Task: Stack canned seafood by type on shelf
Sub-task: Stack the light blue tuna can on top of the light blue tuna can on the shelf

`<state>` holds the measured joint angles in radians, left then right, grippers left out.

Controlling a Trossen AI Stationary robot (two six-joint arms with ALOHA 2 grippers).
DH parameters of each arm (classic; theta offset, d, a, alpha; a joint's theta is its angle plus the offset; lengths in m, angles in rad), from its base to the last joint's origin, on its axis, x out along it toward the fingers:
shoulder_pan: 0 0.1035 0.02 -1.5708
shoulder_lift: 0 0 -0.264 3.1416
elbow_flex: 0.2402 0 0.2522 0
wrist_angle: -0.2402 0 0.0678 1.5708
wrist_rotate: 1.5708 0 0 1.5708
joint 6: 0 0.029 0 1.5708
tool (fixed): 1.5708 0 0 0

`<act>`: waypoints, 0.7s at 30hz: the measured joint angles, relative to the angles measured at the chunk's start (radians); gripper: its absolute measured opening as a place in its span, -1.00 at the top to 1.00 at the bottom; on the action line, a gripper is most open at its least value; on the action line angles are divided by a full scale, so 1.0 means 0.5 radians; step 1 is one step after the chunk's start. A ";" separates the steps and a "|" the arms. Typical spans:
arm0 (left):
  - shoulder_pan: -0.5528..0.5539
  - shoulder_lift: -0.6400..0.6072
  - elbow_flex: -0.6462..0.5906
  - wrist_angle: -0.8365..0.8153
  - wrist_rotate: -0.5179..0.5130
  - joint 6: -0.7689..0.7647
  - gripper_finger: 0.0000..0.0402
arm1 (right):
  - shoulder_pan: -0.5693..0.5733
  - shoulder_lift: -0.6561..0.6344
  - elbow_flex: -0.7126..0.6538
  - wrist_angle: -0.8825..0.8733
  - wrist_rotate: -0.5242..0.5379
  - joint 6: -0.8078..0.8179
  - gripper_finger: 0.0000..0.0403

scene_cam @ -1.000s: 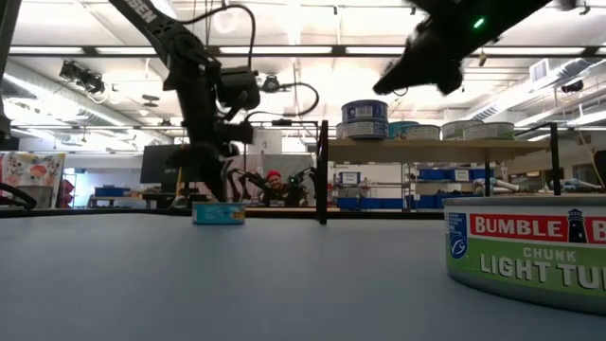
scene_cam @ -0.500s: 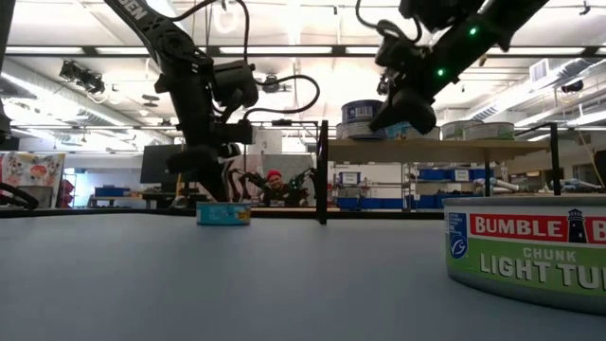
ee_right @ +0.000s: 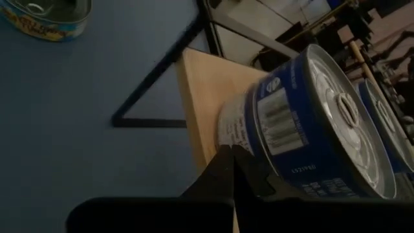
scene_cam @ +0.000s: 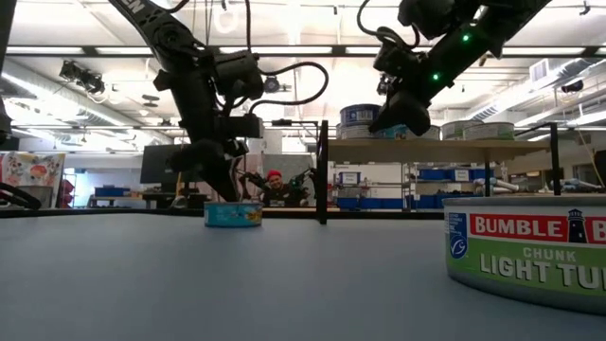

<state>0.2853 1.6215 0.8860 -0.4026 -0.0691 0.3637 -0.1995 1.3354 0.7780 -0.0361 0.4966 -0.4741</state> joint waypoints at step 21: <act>-0.587 0.010 -0.010 0.304 0.010 -0.373 0.99 | 0.767 -0.029 0.016 -0.067 0.122 0.464 0.99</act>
<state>-0.0085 1.6265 0.8810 -0.2508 -0.0643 0.1774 0.1841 1.3209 0.7860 -0.0696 0.5579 -0.2420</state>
